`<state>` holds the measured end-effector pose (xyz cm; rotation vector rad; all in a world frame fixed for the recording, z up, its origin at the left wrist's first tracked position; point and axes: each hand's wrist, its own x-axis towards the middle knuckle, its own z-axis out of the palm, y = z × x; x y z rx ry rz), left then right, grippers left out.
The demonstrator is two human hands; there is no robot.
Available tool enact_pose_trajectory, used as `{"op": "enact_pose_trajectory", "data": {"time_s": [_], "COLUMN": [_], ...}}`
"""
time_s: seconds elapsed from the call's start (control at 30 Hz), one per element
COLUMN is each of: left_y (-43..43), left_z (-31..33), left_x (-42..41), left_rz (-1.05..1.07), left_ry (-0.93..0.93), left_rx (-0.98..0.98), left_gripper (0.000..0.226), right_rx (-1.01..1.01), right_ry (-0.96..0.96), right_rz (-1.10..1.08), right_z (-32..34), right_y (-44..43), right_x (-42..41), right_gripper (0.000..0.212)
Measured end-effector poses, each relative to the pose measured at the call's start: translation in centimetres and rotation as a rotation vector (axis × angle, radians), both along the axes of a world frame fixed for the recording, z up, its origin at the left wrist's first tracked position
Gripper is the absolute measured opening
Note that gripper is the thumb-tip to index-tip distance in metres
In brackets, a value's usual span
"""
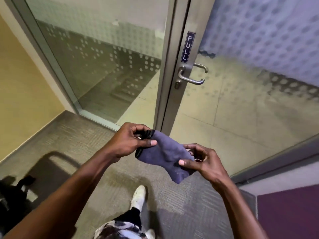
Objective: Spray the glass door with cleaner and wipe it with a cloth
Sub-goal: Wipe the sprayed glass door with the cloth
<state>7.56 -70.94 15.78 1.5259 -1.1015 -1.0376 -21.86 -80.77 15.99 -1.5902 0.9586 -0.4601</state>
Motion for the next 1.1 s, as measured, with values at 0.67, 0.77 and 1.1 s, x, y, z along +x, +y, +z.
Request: {"op": "enact_pose_trajectory", "data": {"time_s": [0.67, 0.77, 1.1], "left_y": [-26.7, -29.2, -35.5], "left_z": [10.0, 12.3, 17.4], "left_x": [0.4, -1.1, -5.0], "left_rz": [-0.641, -0.641, -0.283], "left_ry": [-0.215, -0.281, -0.654], "left_rx": [-0.096, -0.212, -0.601], "left_gripper": [0.022, 0.025, 0.053], "right_rx": [-0.168, -0.254, -0.269], "right_ry": [-0.053, -0.058, -0.389], "right_rz": [-0.429, -0.517, -0.912], "right_z": [3.4, 4.6, 10.6], "right_y": [-9.5, -11.0, -17.7], "right_x": [5.6, 5.2, 1.6], "right_gripper": [0.042, 0.037, 0.031]}}
